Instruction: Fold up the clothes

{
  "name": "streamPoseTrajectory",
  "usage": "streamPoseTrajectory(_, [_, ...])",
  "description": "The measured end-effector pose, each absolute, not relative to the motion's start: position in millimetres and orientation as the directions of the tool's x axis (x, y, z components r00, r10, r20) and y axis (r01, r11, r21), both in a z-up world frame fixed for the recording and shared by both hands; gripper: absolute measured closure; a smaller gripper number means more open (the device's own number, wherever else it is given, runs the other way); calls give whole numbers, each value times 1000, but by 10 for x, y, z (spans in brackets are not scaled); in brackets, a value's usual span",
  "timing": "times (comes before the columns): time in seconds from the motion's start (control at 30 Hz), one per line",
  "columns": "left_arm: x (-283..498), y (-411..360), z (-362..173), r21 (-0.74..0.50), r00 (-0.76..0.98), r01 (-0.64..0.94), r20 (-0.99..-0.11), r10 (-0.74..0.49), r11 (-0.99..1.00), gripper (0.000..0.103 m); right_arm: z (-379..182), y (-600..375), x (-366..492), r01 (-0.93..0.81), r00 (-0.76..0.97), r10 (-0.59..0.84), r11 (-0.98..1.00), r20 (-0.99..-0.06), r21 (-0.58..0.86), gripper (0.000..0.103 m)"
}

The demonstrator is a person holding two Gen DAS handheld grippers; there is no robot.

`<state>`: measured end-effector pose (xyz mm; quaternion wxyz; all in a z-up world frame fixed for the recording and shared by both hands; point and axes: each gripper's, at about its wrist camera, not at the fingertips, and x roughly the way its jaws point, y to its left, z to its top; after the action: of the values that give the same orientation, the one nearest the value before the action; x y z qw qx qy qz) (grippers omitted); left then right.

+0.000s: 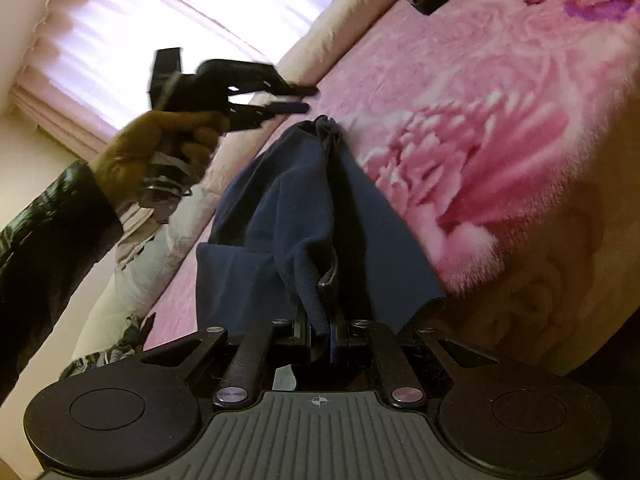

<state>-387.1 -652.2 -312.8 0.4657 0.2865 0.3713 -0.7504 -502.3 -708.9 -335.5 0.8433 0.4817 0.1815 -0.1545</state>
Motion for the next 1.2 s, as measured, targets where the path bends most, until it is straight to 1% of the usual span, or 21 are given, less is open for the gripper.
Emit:
streamPoseTrajectory(0.07, [-3758, -6449, -2988, -293, -403, 913, -756, -516, -285, 71, -3329, -7074, -5060, 436, 886, -91, 495, -454, 752, 97])
streamPoseTrajectory(0.13, [-3561, -6343, -2872, -296, -395, 918, -740, -545, -265, 66, -3285, -7043, -5122, 433, 890, -106, 503, -444, 748, 97])
streamPoseTrajectory(0.23, [-3246, -6169, -2805, -246, -333, 942, -751, -571, -227, 66, -3234, -7024, -5220, 440, 890, -132, 501, -436, 745, 99])
streamPoseTrajectory(0.33, [-3028, -6012, -2898, -208, -286, 957, -788, -546, -201, 66, -3279, -7012, -5270, 464, 879, -144, 480, -455, 744, 99])
streamPoseTrajectory(0.47, [-3019, -5741, -3043, -160, -286, 947, -811, -510, -278, 66, -3266, -6982, -5306, 478, 869, -139, 484, -475, 733, 98])
streamPoseTrajectory(0.57, [-3006, -5430, -3077, -133, -309, 930, -787, -534, -343, 66, -3090, -6982, -5377, 503, 851, -191, 563, -489, 656, 98])
streamPoseTrajectory(0.6, [-2989, -5317, -3086, -122, -314, 925, -777, -546, -359, 66, -3031, -6991, -5400, 509, 846, -209, 586, -490, 630, 92])
streamPoseTrajectory(0.63, [-2972, -5195, -3101, -105, -315, 921, -765, -562, -374, 66, -2973, -6999, -5424, 516, 842, -228, 607, -490, 604, 62])
streamPoseTrajectory(0.67, [-2965, -5093, -3129, -93, -313, 920, -761, -569, -382, 66, -2914, -7008, -5447, 522, 837, -246, 628, -489, 577, 37])
streamPoseTrajectory(0.7, [-2961, -4996, -3160, -81, -310, 918, -757, -575, -388, 66, -2865, -7060, -5399, 509, 844, -250, 654, -475, 560, 18])
streamPoseTrajectory(0.8, [-2991, -4784, -3248, -40, -301, 909, -749, -590, -414, 65, -2718, -7222, -5250, 467, 865, -258, 726, -430, 505, 18])
streamPoseTrajectory(0.87, [-3030, -4676, -3306, -8, -295, 901, -744, -600, -433, 65, -2643, -7460, -4996, 422, 885, -226, 760, -408, 494, 18])
streamPoseTrajectory(0.93, [-3083, -4621, -3354, -1, -299, 895, -745, -597, -446, 65, -2561, -7749, -4609, 369, 896, -179, 809, -406, 457, 18])
streamPoseTrajectory(1.0, [-3158, -4577, -3405, 28, -290, 885, -746, -600, -464, 62, -2604, -8027, -4148, 329, 890, -116, 833, -441, 445, 18])
streamPoseTrajectory(1.07, [-3207, -4560, -3430, 60, -281, 877, -740, -611, -476, 61, -2649, -8306, -3686, 287, 878, -52, 853, -476, 436, 18])
streamPoseTrajectory(1.17, [-3183, -4558, -3457, 39, -298, 882, -727, -618, -471, 61, -2814, -8688, -3090, 249, 848, 28, 861, -529, 444, 18])
streamPoseTrajectory(1.2, [-3170, -4554, -3466, 33, -303, 882, -723, -620, -470, 61, -2838, -8711, -3053, 246, 844, 30, 865, -535, 437, 18])
